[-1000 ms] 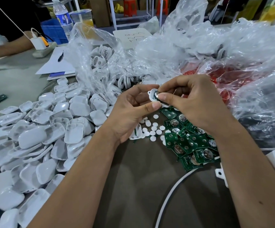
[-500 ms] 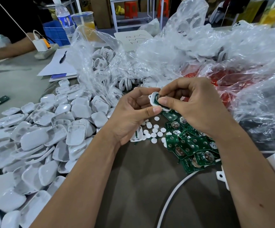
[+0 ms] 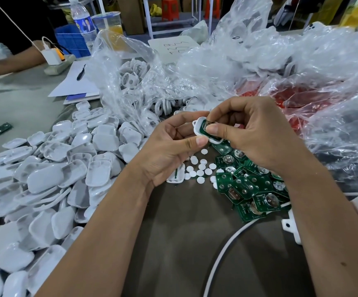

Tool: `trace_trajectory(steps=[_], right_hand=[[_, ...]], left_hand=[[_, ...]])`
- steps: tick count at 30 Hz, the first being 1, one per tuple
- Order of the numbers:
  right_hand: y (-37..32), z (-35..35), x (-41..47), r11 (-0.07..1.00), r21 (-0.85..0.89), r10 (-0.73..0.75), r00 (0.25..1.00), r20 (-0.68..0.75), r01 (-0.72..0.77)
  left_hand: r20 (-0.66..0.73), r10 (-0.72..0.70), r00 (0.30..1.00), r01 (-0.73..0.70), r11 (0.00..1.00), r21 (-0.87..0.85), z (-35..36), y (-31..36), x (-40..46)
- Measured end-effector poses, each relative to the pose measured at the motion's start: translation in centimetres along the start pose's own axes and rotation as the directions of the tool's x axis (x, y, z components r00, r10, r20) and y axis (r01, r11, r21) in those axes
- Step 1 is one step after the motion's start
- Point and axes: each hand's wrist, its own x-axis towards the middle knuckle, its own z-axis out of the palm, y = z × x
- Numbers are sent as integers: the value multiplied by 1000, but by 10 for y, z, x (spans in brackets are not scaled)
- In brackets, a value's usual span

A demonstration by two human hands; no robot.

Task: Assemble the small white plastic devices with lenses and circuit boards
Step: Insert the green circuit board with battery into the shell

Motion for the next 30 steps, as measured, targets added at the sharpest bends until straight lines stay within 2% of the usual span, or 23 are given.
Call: trace_trajectory(steps=[8, 12, 15, 18, 24, 30], right_hand=[[1, 1, -1, 999, -5, -34, 998, -46, 33], [-1, 1, -2, 997, 34, -72, 995, -67, 74], [-4, 0, -3, 992, 42, -118, 990, -77, 121], [-5, 0, -2, 989, 37, -140, 988, -69, 143], [-6, 3, -3, 987, -32, -159, 982, -99, 157], [-7, 4, -2, 960, -200, -228, 962, -149, 196]], left_hand=[[26, 3, 1000, -2, 999, -39, 1, 0, 0], [74, -10, 997, 21, 988, -152, 3, 3, -1], [146, -46, 988, 85, 956, -279, 5, 4, -2], [182, -76, 980, 134, 935, -329, 6, 3, -2], [162, -113, 980, 164, 922, -350, 4, 4, -2], [133, -114, 985, 156, 917, -368, 4, 3, -2]])
